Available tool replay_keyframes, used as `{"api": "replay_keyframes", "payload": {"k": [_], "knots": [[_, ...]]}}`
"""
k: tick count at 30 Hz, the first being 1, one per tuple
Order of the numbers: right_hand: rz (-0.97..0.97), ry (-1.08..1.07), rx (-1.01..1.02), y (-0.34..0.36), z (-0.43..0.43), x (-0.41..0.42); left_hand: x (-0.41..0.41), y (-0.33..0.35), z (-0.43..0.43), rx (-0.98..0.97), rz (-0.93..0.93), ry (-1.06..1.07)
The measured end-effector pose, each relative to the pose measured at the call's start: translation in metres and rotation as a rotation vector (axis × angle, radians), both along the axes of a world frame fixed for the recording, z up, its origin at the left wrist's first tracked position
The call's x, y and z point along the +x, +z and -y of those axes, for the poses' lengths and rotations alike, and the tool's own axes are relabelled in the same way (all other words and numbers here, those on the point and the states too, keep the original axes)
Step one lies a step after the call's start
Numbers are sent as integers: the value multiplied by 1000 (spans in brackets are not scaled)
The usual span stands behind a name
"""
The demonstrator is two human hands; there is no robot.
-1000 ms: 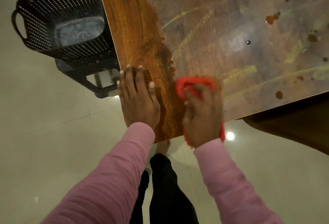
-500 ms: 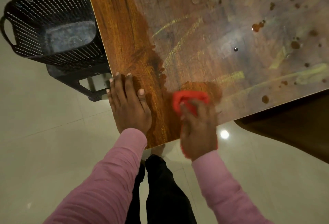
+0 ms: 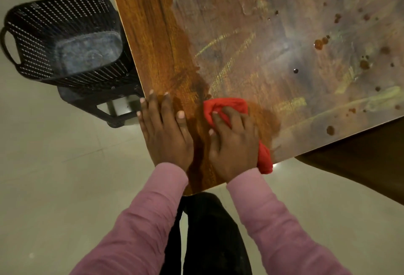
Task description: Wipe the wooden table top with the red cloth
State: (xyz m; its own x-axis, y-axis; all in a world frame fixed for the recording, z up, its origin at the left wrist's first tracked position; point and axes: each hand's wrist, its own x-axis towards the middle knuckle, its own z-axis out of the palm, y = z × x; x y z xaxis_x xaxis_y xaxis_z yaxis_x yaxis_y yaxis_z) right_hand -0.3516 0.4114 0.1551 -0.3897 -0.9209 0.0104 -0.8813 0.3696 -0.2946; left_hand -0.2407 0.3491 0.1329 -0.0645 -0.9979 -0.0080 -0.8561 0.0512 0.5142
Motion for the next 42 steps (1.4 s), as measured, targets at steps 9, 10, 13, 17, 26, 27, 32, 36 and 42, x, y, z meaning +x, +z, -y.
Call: {"api": "replay_keyframes", "payload": {"k": [9, 10, 13, 17, 26, 27, 32, 36, 42], "knots": [[-50, -258, 32, -4, 30, -75, -6, -9, 82, -69, 59, -46], [-42, -275, 22, -3, 36, -66, -5, -11, 84, -65, 56, -41], [-48, -100, -70, -6, 36, -20, -7, -14, 84, -39, 69, -48], [-94, 75, -72, -11, 31, -28, -9, -13, 84, -38, 62, -44], [33, -98, -83, -3, 61, -27, -9, -14, 85, -9, 57, -31], [53, -23, -93, -4, 56, -8, -9, -14, 86, -11, 56, -33], [-7, 78, -84, -11, 59, -11, -9, -14, 86, -10, 37, -23], [-22, -227, -81, -8, 88, -67, -8, -14, 85, -14, 19, -6], [59, -25, -115, -10, 84, -3, -8, -16, 88, -9, -29, -15]]}}
